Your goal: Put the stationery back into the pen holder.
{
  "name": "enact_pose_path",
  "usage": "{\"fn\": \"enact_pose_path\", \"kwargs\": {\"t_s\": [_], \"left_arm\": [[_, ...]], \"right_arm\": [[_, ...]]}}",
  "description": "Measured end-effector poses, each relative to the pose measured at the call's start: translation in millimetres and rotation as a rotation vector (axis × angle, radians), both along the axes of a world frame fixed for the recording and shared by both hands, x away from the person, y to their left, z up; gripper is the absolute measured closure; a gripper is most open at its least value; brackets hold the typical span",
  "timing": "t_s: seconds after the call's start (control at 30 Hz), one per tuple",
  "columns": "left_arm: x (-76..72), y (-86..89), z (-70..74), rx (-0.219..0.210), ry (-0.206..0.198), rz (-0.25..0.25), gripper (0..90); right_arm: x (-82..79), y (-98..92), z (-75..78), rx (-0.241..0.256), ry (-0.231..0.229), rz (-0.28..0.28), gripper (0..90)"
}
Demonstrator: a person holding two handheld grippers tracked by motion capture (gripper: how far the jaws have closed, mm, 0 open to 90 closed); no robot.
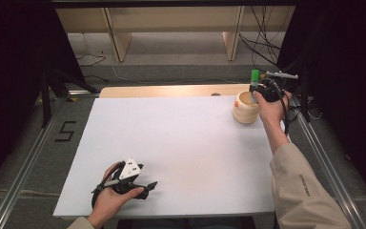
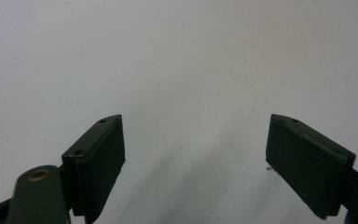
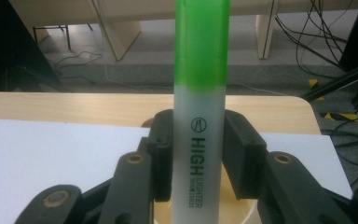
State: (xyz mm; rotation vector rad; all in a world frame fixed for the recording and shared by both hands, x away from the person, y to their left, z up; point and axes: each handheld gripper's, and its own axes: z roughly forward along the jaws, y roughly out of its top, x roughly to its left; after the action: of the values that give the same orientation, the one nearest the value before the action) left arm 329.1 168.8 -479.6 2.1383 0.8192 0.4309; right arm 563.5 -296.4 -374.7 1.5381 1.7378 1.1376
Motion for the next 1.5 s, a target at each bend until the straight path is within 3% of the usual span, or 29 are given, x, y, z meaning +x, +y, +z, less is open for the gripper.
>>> {"fn": "enact_pose_path", "kwargs": {"t_s": [0.9,1.17,1.5], "left_arm": [[0.0,0.1,0.1,0.001,0.000,-0.003,19.5],[0.0,0.1,0.1,0.001,0.000,-0.004,19.5],[-0.5,0.2,0.1,0.000,-0.002,-0.001,19.5]], "right_arm": [[9.6,2.1,-14.8,-0.022,-0.015,-0.007,66.2],[10.7,3.5,-21.2,-0.039,0.002,-0.006,65.9],[-2.5,6.4,-22.2,-0.036,0.028,0.013,43.7]]}}
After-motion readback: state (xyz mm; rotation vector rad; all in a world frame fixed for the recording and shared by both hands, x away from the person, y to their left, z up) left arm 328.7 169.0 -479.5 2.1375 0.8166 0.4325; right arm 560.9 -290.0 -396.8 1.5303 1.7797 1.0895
